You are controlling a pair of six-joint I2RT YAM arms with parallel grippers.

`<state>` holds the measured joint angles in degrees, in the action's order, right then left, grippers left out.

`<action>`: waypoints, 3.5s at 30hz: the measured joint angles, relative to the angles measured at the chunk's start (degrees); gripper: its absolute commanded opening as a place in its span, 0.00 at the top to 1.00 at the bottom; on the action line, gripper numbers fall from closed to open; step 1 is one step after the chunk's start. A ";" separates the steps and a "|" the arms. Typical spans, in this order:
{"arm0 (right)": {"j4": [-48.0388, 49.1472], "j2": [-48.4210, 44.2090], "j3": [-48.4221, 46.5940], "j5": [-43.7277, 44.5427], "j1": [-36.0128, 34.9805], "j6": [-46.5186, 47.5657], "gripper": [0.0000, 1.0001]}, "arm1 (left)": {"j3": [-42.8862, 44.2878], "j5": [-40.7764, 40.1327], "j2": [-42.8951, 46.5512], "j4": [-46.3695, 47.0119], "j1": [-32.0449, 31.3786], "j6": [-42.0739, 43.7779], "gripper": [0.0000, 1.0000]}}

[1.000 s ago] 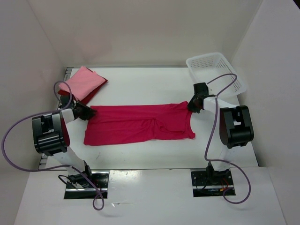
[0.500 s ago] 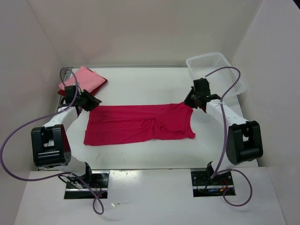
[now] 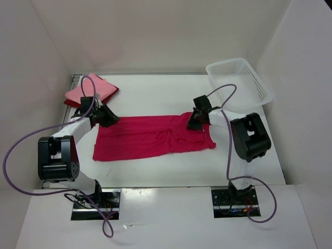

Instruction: Fold and stack the t-shirts

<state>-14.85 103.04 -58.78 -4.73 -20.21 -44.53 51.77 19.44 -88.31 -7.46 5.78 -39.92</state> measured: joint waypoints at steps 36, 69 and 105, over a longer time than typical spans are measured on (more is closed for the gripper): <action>-1.90 -10.10 -12.20 -6.54 -21.68 1.29 0.60 | 12.72 -0.04 1.29 -6.95 -6.10 4.15 0.90; 18.58 6.01 1.36 -0.96 -27.80 -19.54 0.97 | 25.14 -1.79 -15.15 -6.43 -11.78 9.81 0.51; -3.50 -15.06 14.84 -9.22 -16.31 -1.92 0.56 | 93.66 -2.89 -69.75 -12.81 -21.16 3.37 0.97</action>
<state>-18.35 87.99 -43.94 -13.96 -36.51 -46.46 145.43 16.56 -158.06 -20.27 -15.38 -36.56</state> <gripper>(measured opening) 0.426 0.045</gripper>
